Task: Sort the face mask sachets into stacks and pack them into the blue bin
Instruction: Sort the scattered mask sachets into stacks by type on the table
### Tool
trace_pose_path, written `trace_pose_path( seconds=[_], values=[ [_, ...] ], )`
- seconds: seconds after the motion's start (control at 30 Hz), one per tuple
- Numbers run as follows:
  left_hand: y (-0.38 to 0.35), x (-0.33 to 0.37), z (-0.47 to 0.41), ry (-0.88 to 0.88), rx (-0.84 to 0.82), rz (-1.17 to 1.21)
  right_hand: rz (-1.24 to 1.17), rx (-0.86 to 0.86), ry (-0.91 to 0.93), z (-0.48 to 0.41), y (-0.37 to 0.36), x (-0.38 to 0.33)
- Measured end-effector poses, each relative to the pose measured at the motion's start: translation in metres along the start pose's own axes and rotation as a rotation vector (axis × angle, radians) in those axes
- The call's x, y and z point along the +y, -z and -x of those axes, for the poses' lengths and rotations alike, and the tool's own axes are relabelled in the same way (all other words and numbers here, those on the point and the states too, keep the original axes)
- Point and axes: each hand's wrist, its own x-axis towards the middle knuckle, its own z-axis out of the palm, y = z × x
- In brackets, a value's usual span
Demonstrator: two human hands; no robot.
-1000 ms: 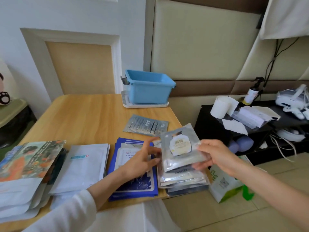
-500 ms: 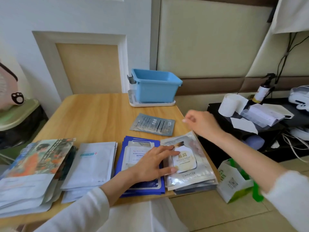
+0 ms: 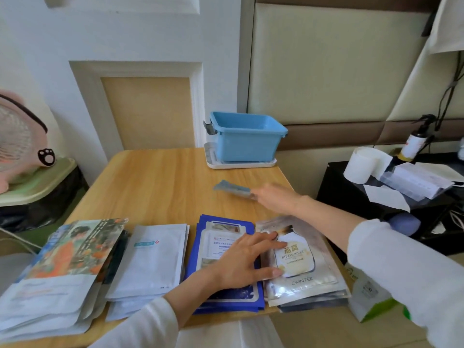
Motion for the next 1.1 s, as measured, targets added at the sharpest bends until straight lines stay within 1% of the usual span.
trace_pose_path(
  seconds=[0.03,0.1,0.13,0.2,0.23,0.27,0.3,0.33,0.4,0.47,0.53,0.6,0.67,0.77,0.9,1.0,1.07,1.1],
  values=[
    [0.000,0.000,0.000,-0.002,0.000,0.000,-0.202,0.098,-0.072,0.002,0.012,0.001],
    [-0.001,-0.001,0.001,-0.005,0.003,0.004,-0.699,0.294,-0.233,0.013,0.040,0.001],
    [-0.002,-0.002,0.001,-0.008,0.004,0.005,-0.940,0.342,-0.267,0.026,0.054,-0.001],
    [-0.002,-0.002,0.000,-0.013,0.003,0.006,-1.375,0.321,-0.274,0.058,0.073,-0.009],
    [-0.002,-0.002,0.000,-0.011,0.008,0.014,-1.525,0.300,-0.290,0.075,0.078,-0.011],
    [-0.003,-0.003,0.000,-0.002,0.017,0.032,-1.603,0.281,-0.328,0.093,0.079,-0.013],
    [-0.003,-0.004,0.000,0.023,0.023,0.065,-1.622,0.260,-0.389,0.109,0.077,-0.013],
    [-0.003,-0.004,0.000,0.055,0.032,0.112,-1.592,0.216,-0.465,0.124,0.073,-0.014],
    [-0.003,-0.004,-0.001,0.113,0.040,0.200,-1.394,0.060,-0.583,0.152,0.060,-0.013],
    [-0.003,-0.005,-0.001,0.138,0.041,0.239,-1.187,-0.119,-0.642,0.173,0.047,-0.013],
    [-0.003,-0.004,-0.001,0.155,0.038,0.254,-1.103,-0.189,-0.679,0.185,0.039,-0.012],
    [-0.001,-0.002,0.000,0.165,0.046,0.268,-1.052,-0.184,-0.696,0.187,0.035,-0.011],
    [0.000,0.000,0.000,0.140,0.059,0.280,-0.967,-0.184,-0.702,0.184,0.033,-0.010],
    [0.002,-0.002,-0.001,0.139,0.046,0.205,-0.808,-0.203,-0.693,0.180,0.032,-0.012],
    [0.012,-0.003,0.000,0.147,-0.014,0.165,-0.778,-0.180,-0.676,0.179,0.031,-0.013],
    [0.013,-0.001,0.003,0.141,0.049,0.147,-0.663,-0.157,-0.641,0.180,0.025,-0.012],
    [0.012,0.001,0.004,0.121,0.106,0.074,-0.562,-0.131,-0.640,0.180,0.021,-0.010],
    [0.012,0.003,0.004,0.110,0.114,0.008,-0.551,-0.114,-0.645,0.180,0.018,-0.009]
  ],
)
